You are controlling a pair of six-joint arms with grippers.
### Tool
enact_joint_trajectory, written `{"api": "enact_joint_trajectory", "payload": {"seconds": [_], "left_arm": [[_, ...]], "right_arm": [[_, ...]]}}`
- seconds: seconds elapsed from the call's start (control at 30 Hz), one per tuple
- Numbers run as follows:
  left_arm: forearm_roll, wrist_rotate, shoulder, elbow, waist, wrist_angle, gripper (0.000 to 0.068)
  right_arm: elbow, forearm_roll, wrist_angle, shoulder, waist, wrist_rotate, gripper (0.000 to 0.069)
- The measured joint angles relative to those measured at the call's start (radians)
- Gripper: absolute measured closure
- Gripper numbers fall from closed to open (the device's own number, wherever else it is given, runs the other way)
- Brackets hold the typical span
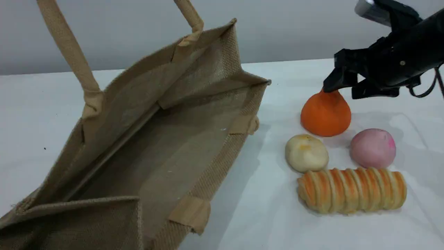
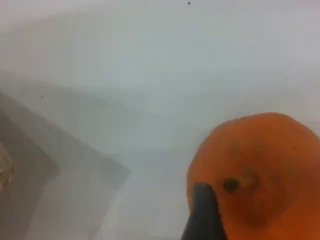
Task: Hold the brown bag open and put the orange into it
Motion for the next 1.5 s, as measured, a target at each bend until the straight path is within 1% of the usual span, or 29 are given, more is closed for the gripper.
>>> {"api": "enact_joint_trajectory", "payload": {"seconds": [0.27,0.37,0.4,0.47,0.53,0.6,0.63,0.7,0.93,1.07,1.13,1.23,1.5], "left_arm": [[0.000,0.000,0.000,0.000,0.000,-0.002,0.0592],[0.000,0.000,0.000,0.000,0.000,-0.002,0.0592],[0.000,0.000,0.000,0.000,0.000,-0.002,0.0592],[0.000,0.000,0.000,0.000,0.000,-0.001,0.0592],[0.000,0.000,0.000,0.000,0.000,-0.001,0.0592],[0.000,0.000,0.000,0.000,0.000,-0.001,0.0592],[0.000,0.000,0.000,0.001,0.000,-0.001,0.0592],[0.000,0.000,0.000,0.002,0.000,0.000,0.0592],[0.001,0.000,0.000,0.002,0.000,0.000,0.0592],[0.021,0.000,0.000,0.002,0.000,-0.002,0.0592],[0.021,0.000,0.000,0.002,0.000,-0.007,0.0592],[0.020,0.000,0.000,0.002,0.000,-0.010,0.0592],[0.021,0.000,0.000,-0.054,0.000,0.001,0.0592]], "right_arm": [[-0.051,-0.001,0.020,0.094,0.007,0.000,0.0247],[-0.057,0.001,0.018,0.117,0.007,0.000,0.0279],[-0.057,0.001,0.017,0.124,0.007,0.000,0.0300],[-0.057,0.001,0.017,0.134,0.007,0.000,0.0374],[-0.057,0.002,0.014,0.136,0.007,0.000,0.0468],[-0.057,0.002,0.019,0.135,0.007,0.000,0.0585],[-0.057,0.002,0.028,0.133,0.007,0.000,0.0626],[-0.057,0.000,0.050,0.124,0.007,0.000,0.0658],[-0.048,-0.004,0.058,0.014,0.007,0.000,0.0670],[-0.021,-0.006,0.085,-0.069,0.007,0.000,0.0670],[-0.005,-0.021,0.119,-0.106,0.007,0.000,0.0670],[0.022,-0.029,0.201,-0.148,0.007,0.026,0.0670],[0.108,-0.083,0.396,-0.253,0.007,0.064,0.0670]]}}
